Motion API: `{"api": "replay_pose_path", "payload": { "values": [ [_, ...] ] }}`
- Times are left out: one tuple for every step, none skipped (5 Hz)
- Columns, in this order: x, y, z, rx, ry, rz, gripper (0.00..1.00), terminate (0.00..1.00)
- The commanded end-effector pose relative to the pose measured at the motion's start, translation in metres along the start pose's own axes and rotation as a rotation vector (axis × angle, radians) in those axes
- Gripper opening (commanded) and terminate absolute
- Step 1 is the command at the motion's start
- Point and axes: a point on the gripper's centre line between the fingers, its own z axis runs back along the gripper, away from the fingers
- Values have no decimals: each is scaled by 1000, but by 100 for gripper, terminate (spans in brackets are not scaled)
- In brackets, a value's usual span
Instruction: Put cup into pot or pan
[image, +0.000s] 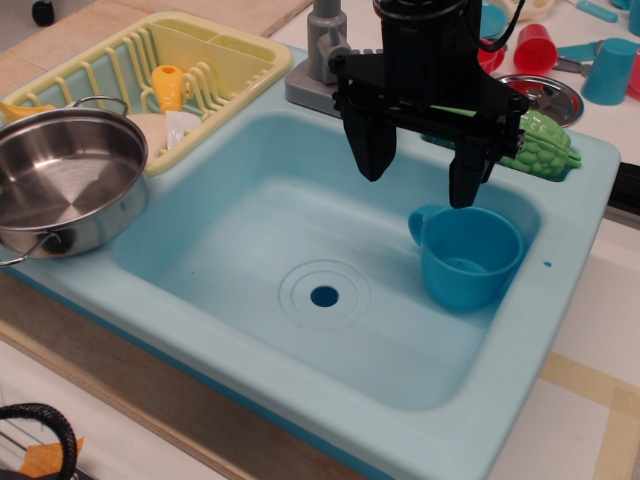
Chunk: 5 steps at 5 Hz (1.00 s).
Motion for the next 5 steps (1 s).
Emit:
{"api": "replay_pose_path", "payload": {
  "values": [
    [0, 0, 0, 0, 0, 0, 100, 0],
    [6, 1, -19, -8, 36, 34, 100, 0],
    [12, 1, -38, -39, 51, 41, 100, 0],
    [13, 0, -48, -62, 60, 40, 100, 0],
    [9, 1, -48, -58, 50, 58, 0, 0]
  ]
}}
